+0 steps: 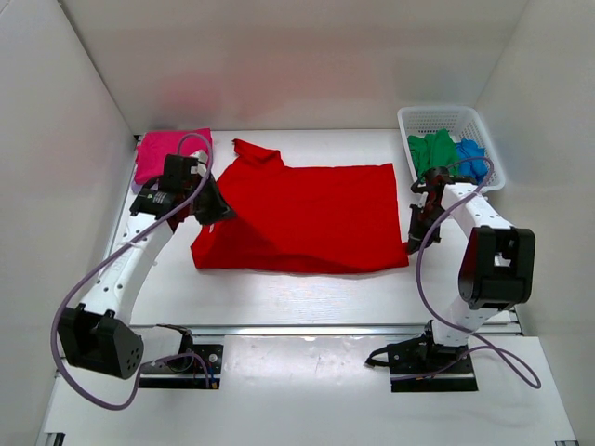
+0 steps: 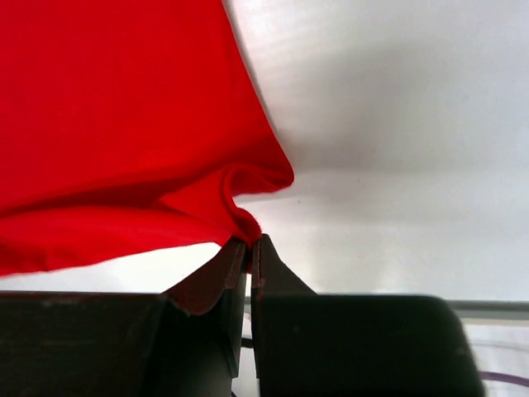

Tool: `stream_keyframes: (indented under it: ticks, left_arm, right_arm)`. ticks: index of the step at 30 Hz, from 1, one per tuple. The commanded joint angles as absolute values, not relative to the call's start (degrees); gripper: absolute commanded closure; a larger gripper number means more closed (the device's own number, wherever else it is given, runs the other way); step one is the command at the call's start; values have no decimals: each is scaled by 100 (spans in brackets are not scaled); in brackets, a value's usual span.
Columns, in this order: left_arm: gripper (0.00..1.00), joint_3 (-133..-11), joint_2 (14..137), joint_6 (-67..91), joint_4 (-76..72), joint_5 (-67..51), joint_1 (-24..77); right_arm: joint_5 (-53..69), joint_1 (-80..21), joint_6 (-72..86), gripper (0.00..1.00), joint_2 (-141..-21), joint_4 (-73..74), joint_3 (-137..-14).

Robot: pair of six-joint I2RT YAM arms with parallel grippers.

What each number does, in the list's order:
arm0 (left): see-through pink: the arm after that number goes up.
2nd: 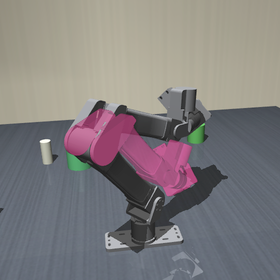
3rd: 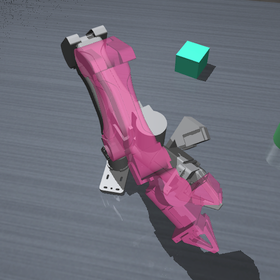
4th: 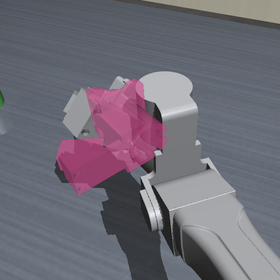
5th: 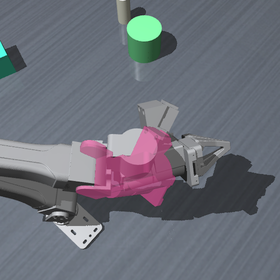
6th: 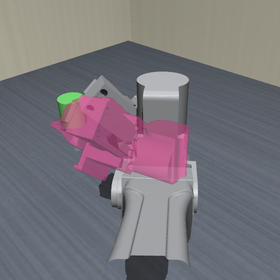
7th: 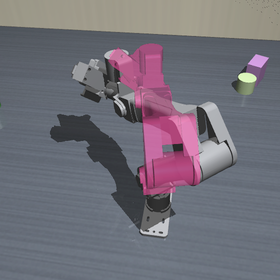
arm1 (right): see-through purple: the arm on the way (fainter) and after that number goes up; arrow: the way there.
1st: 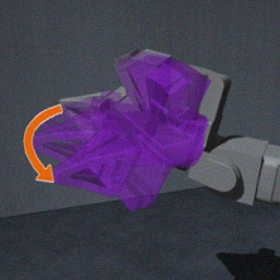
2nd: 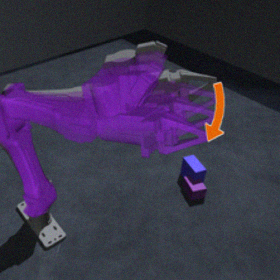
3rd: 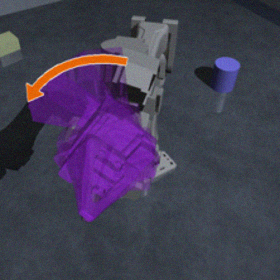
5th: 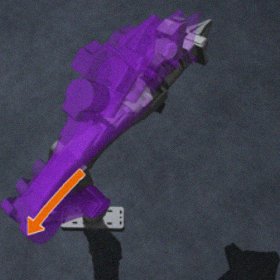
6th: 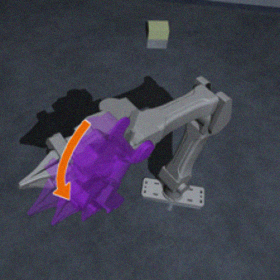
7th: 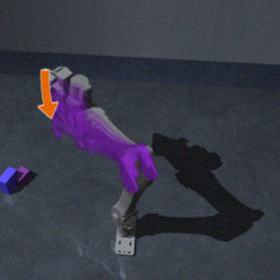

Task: Fold and stack the t-shirts
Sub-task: Fold the flattened tshirt in 1/3 of the way

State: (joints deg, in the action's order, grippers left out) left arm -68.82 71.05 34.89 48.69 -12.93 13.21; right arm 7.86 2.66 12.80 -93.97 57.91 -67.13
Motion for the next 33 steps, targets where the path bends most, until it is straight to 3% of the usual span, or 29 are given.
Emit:
stream_keyframes:
  ticks: [1, 30, 33]
  left_arm:
    - [100, -6979, 7224, 3489, 4457, -1336, 1275]
    - [100, -7014, 7646, 3480, 3726, -1081, 914]
    - [100, -6979, 7655, 3445, 3700, -1107, 896]
  right_arm:
    - [765, 246, 1195, 100, -9536, 5731, -7013]
    - [888, 167, 1292, 100, -10107, 5221, -7576]
    - [923, 158, 1318, 96, -10151, 5142, -7628]
